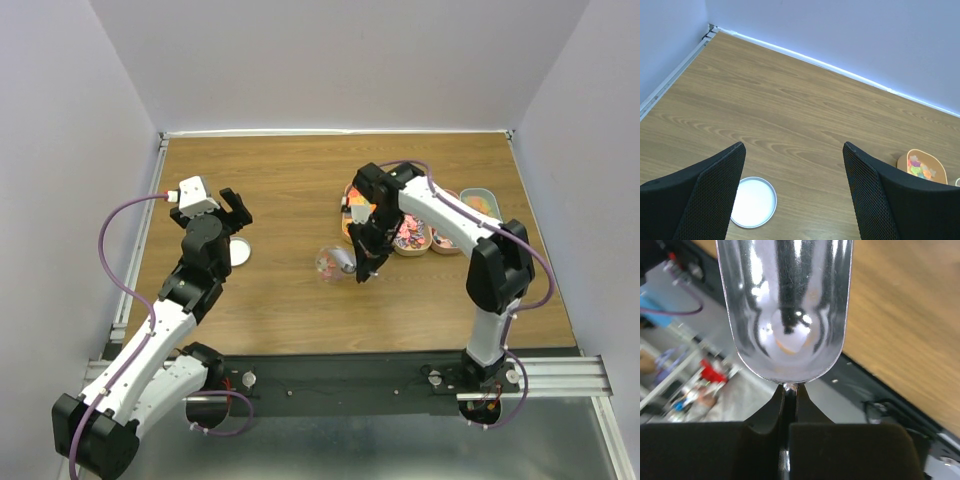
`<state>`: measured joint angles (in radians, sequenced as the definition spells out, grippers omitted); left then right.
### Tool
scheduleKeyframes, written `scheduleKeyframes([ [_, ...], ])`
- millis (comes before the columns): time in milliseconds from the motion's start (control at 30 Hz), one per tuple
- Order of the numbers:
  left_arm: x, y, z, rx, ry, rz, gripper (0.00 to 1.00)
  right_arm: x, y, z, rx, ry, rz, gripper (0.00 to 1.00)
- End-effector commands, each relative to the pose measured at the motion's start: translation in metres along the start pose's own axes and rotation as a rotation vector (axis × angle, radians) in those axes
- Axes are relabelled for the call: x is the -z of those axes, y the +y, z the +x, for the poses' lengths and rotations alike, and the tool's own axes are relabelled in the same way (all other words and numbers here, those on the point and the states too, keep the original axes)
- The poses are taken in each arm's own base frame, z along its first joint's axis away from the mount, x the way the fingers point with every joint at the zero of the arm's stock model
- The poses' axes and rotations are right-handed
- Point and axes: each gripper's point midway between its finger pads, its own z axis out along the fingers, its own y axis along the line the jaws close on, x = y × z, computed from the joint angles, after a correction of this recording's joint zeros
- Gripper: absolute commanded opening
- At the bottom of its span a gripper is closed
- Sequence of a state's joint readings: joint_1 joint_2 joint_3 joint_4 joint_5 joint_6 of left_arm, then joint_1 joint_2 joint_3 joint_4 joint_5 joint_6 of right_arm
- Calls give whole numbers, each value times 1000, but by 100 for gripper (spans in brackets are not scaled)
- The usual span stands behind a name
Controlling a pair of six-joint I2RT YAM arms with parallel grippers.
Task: Pack the candies
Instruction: Place the fake candies in the packing bottle.
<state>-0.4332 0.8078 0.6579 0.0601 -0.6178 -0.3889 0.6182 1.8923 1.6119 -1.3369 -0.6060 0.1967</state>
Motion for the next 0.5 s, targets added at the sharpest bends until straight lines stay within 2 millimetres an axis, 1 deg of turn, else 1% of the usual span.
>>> scheduleKeyframes([
  [0,-1,3,1,4,-13,-15,86,40,-14,-14,84,-181,209,1],
  [33,-1,-1,2,3,-4,5,86,50,-22,-21,84,-234,286,1],
  [100,-2,-6,6,8,9,30,86,66,-28,-25,102,-306,354,1],
  [133,-1,-12,8,10,23,64,86,74,-36,-32,107,-362,415,1],
  [167,-2,-16,10,12,32,82,86,77,-40,-33,109,-389,439,1],
  [200,-1,-21,11,16,41,105,86,80,-42,-35,114,-419,454,1],
  [233,0,-28,13,17,57,146,86,91,-40,-41,132,-496,470,1],
  [267,0,-33,15,18,69,166,86,88,-45,-39,122,-507,477,1],
  [300,0,-39,11,23,71,190,86,91,-44,-40,132,-536,479,1],
  [333,2,-48,12,28,86,232,86,99,-40,-46,155,-608,474,1],
  [367,2,-53,11,32,94,250,86,103,-43,-46,160,-644,493,1],
  [400,3,-59,7,38,98,273,86,97,-52,-43,157,-643,509,1],
  [433,4,-66,7,51,114,305,86,99,-54,-49,167,-683,524,1],
  [467,4,-70,9,55,130,320,86,104,-55,-47,175,-709,531,1],
])
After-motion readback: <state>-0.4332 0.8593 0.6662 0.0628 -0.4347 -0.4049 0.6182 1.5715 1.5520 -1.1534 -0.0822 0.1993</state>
